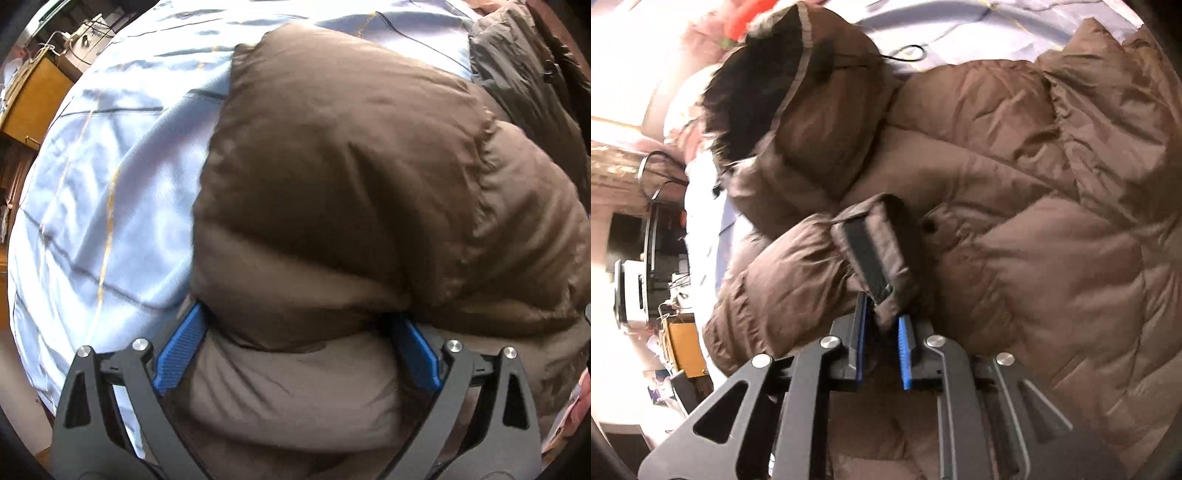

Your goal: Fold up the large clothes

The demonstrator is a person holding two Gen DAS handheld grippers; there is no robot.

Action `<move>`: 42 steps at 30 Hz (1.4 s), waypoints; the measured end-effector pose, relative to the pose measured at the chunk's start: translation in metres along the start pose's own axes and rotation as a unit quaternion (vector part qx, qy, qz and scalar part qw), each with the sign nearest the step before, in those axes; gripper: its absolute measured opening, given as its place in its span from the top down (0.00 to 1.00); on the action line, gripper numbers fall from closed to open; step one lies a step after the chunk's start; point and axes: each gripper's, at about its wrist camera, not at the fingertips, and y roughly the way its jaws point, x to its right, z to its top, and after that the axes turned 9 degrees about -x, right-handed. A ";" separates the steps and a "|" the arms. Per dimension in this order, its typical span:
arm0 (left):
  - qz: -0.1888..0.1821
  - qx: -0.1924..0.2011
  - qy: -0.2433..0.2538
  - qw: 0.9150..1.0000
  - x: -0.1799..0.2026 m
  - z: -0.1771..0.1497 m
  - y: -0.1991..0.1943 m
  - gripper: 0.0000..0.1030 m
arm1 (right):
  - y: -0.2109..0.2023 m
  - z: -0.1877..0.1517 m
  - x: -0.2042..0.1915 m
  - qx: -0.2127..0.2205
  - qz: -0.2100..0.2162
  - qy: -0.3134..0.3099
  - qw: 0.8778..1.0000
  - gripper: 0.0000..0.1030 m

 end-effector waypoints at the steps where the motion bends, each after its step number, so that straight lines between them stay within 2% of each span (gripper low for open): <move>1: 0.011 -0.006 0.004 1.000 0.005 0.004 0.004 0.04 | 0.005 0.002 -0.001 -0.008 -0.014 -0.011 1.000 0.86; 3: 0.030 -0.004 0.012 0.999 0.012 0.005 -0.001 0.04 | 0.006 -0.002 -0.007 -0.014 -0.045 -0.045 0.998 0.84; 4: 0.035 0.003 0.015 0.999 0.013 0.003 -0.006 0.04 | 0.000 -0.006 -0.009 -0.010 -0.056 -0.056 0.997 0.78; 5: 0.042 0.019 0.017 0.999 0.012 -0.002 -0.019 0.04 | -0.010 -0.012 -0.009 0.001 -0.068 -0.054 0.996 0.61; 6: 0.046 0.048 0.019 0.998 0.009 -0.012 -0.040 0.04 | -0.023 -0.019 -0.008 0.020 -0.081 -0.049 0.995 0.48; 7: 0.044 0.067 0.018 0.997 0.006 -0.019 -0.054 0.04 | -0.036 -0.023 -0.008 0.038 -0.084 -0.045 0.995 0.26; 8: 0.039 0.083 0.017 0.996 0.003 -0.024 -0.065 0.04 | -0.047 -0.028 -0.009 0.052 -0.082 -0.041 0.994 0.23; 11: -0.028 0.150 0.011 0.988 -0.010 -0.030 -0.106 0.04 | -0.064 -0.040 -0.027 0.072 -0.037 -0.069 0.994 0.26; 12: -0.049 0.158 0.013 0.986 -0.010 -0.026 -0.111 0.04 | -0.065 -0.040 -0.044 0.074 -0.024 -0.099 0.992 0.29; 13: -0.077 0.159 0.020 0.984 -0.007 -0.016 -0.114 0.04 | -0.061 -0.042 -0.058 0.071 -0.019 -0.119 0.990 0.37; 14: -0.090 0.149 0.028 0.984 0.002 -0.004 -0.112 0.05 | -0.056 -0.040 -0.070 0.062 -0.016 -0.135 0.989 0.43; 15: -0.095 0.139 0.034 0.985 0.005 0.008 -0.107 0.11 | -0.043 -0.034 -0.083 0.046 -0.018 -0.145 0.988 0.46; 16: -0.101 0.125 0.040 0.986 0.011 0.017 -0.100 0.21 | -0.029 -0.031 -0.091 0.034 -0.028 -0.149 0.988 0.48; 18: -0.110 0.082 0.046 0.990 0.029 0.029 -0.071 0.29 | -0.003 -0.027 -0.095 0.016 -0.061 -0.151 0.986 0.51; 19: -0.099 0.064 0.047 0.992 0.034 0.039 -0.054 0.31 | 0.013 -0.023 -0.098 0.001 -0.078 -0.152 0.985 0.54; 22: -0.018 0.067 0.051 0.996 0.040 0.052 -0.024 0.31 | 0.044 -0.011 -0.098 -0.002 -0.128 -0.169 0.977 0.57; 25: 0.007 0.041 0.051 0.998 0.030 0.074 0.006 0.26 | 0.064 0.003 -0.105 -0.009 -0.154 -0.185 0.971 0.57; 28: 0.045 0.041 0.076 0.995 0.040 0.084 0.003 0.24 | 0.076 0.009 -0.114 -0.013 -0.197 -0.197 0.960 0.57; 30: 0.039 0.041 0.067 0.996 0.037 0.083 -0.004 0.27 | 0.065 0.009 -0.117 -0.014 -0.198 -0.187 0.962 0.57; 33: -0.006 0.077 0.053 0.996 0.018 0.058 -0.050 0.29 | 0.022 -0.008 -0.119 0.027 -0.152 -0.190 0.969 0.56; 36: -0.020 0.102 0.080 0.991 0.009 0.016 -0.077 0.21 | 0.000 -0.032 -0.104 0.044 -0.159 -0.201 0.966 0.55; 39: 0.003 0.076 0.105 0.992 0.013 -0.007 -0.051 0.20 | 0.025 -0.047 -0.092 0.013 -0.184 -0.187 0.965 0.55; 40: 0.012 0.059 0.106 0.993 0.015 -0.010 -0.035 0.20 | 0.040 -0.046 -0.080 -0.002 -0.187 -0.179 0.966 0.52; 42: 0.011 0.030 0.097 0.995 0.010 -0.012 -0.005 0.17 | 0.055 -0.044 -0.070 -0.002 -0.196 -0.192 0.962 0.46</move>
